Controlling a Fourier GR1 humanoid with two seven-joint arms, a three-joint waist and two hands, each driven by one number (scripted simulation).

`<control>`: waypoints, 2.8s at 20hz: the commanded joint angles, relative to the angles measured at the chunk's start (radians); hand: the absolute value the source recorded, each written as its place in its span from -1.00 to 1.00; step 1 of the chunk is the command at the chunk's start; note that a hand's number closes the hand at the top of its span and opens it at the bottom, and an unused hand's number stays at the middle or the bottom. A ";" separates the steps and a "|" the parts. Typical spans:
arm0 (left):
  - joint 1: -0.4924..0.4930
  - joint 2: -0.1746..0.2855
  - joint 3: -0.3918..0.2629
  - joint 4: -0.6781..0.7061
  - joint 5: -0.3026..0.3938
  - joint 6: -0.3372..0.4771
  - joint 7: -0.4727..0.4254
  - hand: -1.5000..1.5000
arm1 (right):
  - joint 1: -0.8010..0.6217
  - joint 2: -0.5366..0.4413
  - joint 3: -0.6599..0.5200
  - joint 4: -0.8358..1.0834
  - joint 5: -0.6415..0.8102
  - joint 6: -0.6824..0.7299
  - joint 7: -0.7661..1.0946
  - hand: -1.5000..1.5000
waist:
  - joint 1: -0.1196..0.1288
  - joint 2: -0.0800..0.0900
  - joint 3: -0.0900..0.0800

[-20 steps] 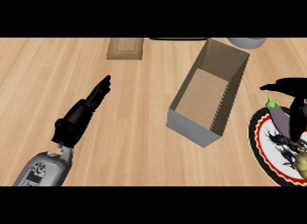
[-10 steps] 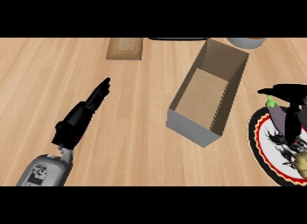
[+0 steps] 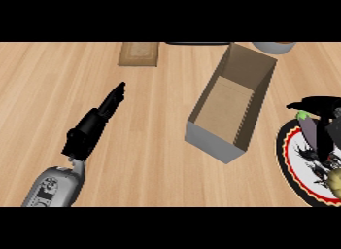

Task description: Pick the eggplant from the plate and place it in the cardboard box

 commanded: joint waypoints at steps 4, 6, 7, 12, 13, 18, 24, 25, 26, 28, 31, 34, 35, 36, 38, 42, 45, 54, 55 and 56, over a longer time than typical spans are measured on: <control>0.014 0.015 0.060 0.016 0.015 -0.068 -0.012 0.00 | 0.013 -0.003 -0.017 0.008 0.080 0.029 -0.043 -1.00 | -0.003 -0.001 0.000; 0.068 -0.003 0.032 0.014 -0.019 -0.049 -0.084 0.00 | 0.083 -0.020 -0.016 -0.012 0.088 0.001 -0.056 -1.00 | -0.005 -0.002 -0.001; 0.027 -0.008 0.055 0.014 -0.011 -0.051 -0.052 0.00 | 0.063 0.015 -0.023 0.044 0.109 -0.023 -0.061 -1.00 | -0.002 0.000 0.000; 0.024 -0.005 0.057 -0.089 -0.013 -0.070 0.069 0.00 | 0.084 0.058 -0.039 -0.025 0.139 -0.003 -0.003 -1.00 | -0.003 -0.003 0.000; 0.063 0.011 0.070 -0.065 0.012 -0.108 0.008 0.00 | 0.099 0.018 -0.010 0.045 0.181 -0.069 -0.090 -1.00 | 0.001 -0.001 0.000; -0.017 -0.041 0.067 -0.005 -0.054 -0.057 0.026 0.00 | 0.066 -0.017 -0.019 0.072 0.232 -0.042 -0.143 -1.00 | -0.003 0.000 0.000; 0.005 -0.021 0.111 0.072 -0.034 -0.100 -0.079 0.00 | 0.092 0.033 -0.007 0.111 0.270 -0.091 -0.193 1.00 | -0.005 0.001 -0.001; 0.017 -0.046 0.071 -0.013 -0.058 -0.080 0.007 0.00 | 0.074 0.041 -0.014 0.175 0.296 -0.166 -0.220 1.00 | 0.002 0.001 0.000; 0.033 -0.054 0.059 -0.078 -0.059 -0.076 0.051 0.00 | 0.050 0.025 -0.021 0.162 0.301 -0.146 -0.235 1.00 | 0.003 0.000 0.000; 0.021 -0.048 0.091 0.011 -0.050 -0.088 -0.025 0.00 | 0.064 0.020 -0.011 0.168 0.320 -0.188 -0.274 1.00 | 0.001 0.001 0.000; 0.032 -0.045 0.082 -0.010 -0.046 -0.082 -0.012 0.00 | 0.105 0.086 0.103 -0.080 0.278 -0.339 -0.579 1.00 | -0.005 -0.009 0.003; 0.029 -0.055 0.072 -0.002 -0.047 -0.083 -0.003 0.00 | 0.077 0.177 0.177 -0.240 0.251 -0.462 -0.782 1.00 | 0.011 -0.022 0.010; 0.036 -0.044 0.085 -0.008 -0.047 -0.078 -0.012 0.00 | 0.103 0.166 0.197 -0.278 0.252 -0.517 -0.846 1.00 | -0.001 -0.023 0.008; 0.046 -0.039 0.083 -0.012 -0.045 -0.086 -0.007 0.00 | 0.116 0.161 0.205 -0.319 0.242 -0.561 -0.905 1.00 | -0.011 -0.023 0.007; 0.049 -0.031 0.104 -0.014 -0.041 -0.076 -0.011 0.00 | 0.172 0.097 0.178 -0.391 0.205 -0.667 -1.029 1.00 | -0.048 -0.021 0.005; 0.083 -0.030 0.106 -0.004 -0.052 -0.069 -0.053 0.00 | 0.318 0.006 0.074 -0.497 0.109 -0.846 -1.190 1.00 | -0.057 -0.012 0.002; 0.055 -0.023 0.117 -0.045 -0.034 -0.079 0.007 0.00 | 0.392 -0.075 -0.018 -0.614 -0.023 -0.815 -1.286 1.00 | -0.053 -0.014 0.000; 0.046 -0.066 0.084 -0.046 -0.064 -0.047 0.037 0.00 | 0.532 -0.348 -0.196 -0.803 -0.459 -0.601 -1.424 1.00 | -0.056 -0.012 0.000; 0.054 -0.033 0.103 -0.065 -0.042 -0.081 0.023 0.00 | 0.543 -0.360 -0.212 -0.819 -0.522 -0.568 -1.389 1.00 | -0.048 -0.013 -0.001; 0.052 -0.029 0.117 -0.056 -0.047 -0.067 0.023 0.00 | 0.569 -0.391 -0.241 -0.840 -0.579 -0.550 -1.388 1.00 | -0.058 -0.014 -0.001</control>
